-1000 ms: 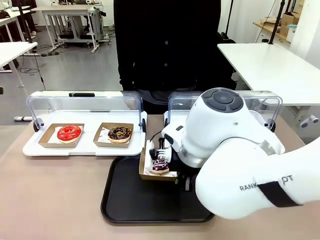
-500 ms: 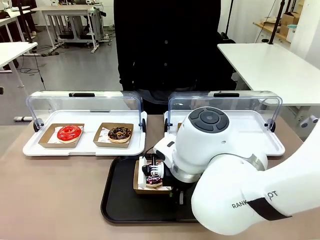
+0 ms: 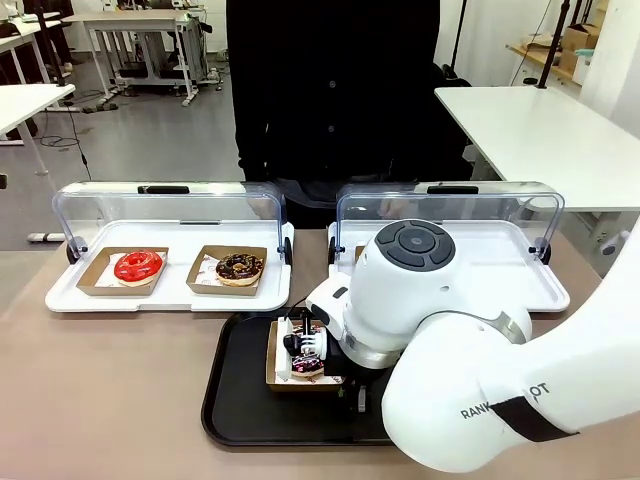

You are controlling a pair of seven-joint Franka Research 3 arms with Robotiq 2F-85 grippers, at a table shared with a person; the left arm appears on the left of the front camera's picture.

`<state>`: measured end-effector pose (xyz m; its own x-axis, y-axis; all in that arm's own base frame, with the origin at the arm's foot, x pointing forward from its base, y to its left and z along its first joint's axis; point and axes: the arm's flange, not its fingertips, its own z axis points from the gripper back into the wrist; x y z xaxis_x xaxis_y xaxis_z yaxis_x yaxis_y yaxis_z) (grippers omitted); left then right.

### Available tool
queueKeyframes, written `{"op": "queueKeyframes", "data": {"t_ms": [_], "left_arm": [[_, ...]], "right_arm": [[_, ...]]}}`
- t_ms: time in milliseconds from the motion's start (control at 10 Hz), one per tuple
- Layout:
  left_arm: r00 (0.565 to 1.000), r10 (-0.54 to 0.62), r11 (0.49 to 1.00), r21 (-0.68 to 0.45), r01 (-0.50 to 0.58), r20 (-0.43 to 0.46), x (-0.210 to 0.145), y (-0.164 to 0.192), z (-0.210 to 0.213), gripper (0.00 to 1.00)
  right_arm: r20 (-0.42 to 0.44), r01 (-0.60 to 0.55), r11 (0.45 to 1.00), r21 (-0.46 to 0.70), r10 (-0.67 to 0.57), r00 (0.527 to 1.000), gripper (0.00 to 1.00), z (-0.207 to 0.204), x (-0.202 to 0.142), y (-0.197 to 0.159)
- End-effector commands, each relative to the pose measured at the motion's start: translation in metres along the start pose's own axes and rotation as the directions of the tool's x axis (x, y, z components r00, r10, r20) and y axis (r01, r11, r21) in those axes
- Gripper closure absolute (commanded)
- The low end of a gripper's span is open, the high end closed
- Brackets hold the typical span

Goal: Move the fourth donut from the left to the tray.
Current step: Pick up the Paper togo box containing the Donut indicated by the person and place it on the Handle tray.

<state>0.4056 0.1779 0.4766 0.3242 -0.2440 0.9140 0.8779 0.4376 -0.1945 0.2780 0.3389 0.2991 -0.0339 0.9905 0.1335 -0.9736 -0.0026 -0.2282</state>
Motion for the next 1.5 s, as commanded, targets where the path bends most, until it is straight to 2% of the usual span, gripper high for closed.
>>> {"op": "queueKeyframes", "data": {"t_ms": [0, 100, 200, 300, 600, 1000, 1100, 1400], "left_arm": [[1.000, 0.002, 1.000, -0.011, -0.002, -0.002, 0.003, 0.000, 0.001, 0.00], [1.000, 0.002, 1.000, -0.011, -0.002, -0.002, 0.003, 0.000, 0.001, 0.00], [1.000, 0.002, 1.000, -0.011, -0.002, -0.002, 0.003, 0.000, 0.001, 0.00], [1.000, 0.002, 1.000, -0.011, -0.002, -0.002, 0.003, 0.000, 0.001, 0.00], [1.000, 0.002, 1.000, -0.011, -0.002, -0.002, 0.003, 0.000, 0.001, 0.00], [1.000, 0.002, 1.000, -0.011, -0.002, -0.002, 0.003, 0.000, 0.001, 0.00], [1.000, 0.002, 1.000, -0.011, -0.002, -0.002, 0.003, 0.000, 0.001, 0.00], [1.000, 0.002, 1.000, -0.011, -0.002, -0.002, 0.003, 0.000, 0.001, 0.00]], "right_arm": [[0.023, -0.011, 1.000, -0.025, 0.011, 1.000, 0.41, 0.011, -0.059, 0.050], [0.029, -0.007, 1.000, -0.029, 0.008, 1.000, 0.00, 0.021, -0.058, 0.050], [0.036, -0.005, 0.999, -0.031, 0.006, 0.999, 0.37, 0.034, -0.056, 0.049], [0.044, -0.002, 1.000, -0.027, 0.003, 0.999, 0.00, 0.050, -0.054, 0.047], [0.058, 0.006, 1.000, 0.008, -0.006, 0.998, 0.00, 0.081, -0.052, 0.036], [0.050, -0.003, 0.996, 0.085, -0.001, 0.999, 0.00, 0.088, -0.055, 0.027], [0.048, 0.017, 1.000, 0.016, -0.018, 0.999, 0.00, 0.087, -0.001, -0.006], [0.048, 0.017, 1.000, 0.016, -0.018, 0.999, 0.00, 0.087, -0.001, -0.006]]}}
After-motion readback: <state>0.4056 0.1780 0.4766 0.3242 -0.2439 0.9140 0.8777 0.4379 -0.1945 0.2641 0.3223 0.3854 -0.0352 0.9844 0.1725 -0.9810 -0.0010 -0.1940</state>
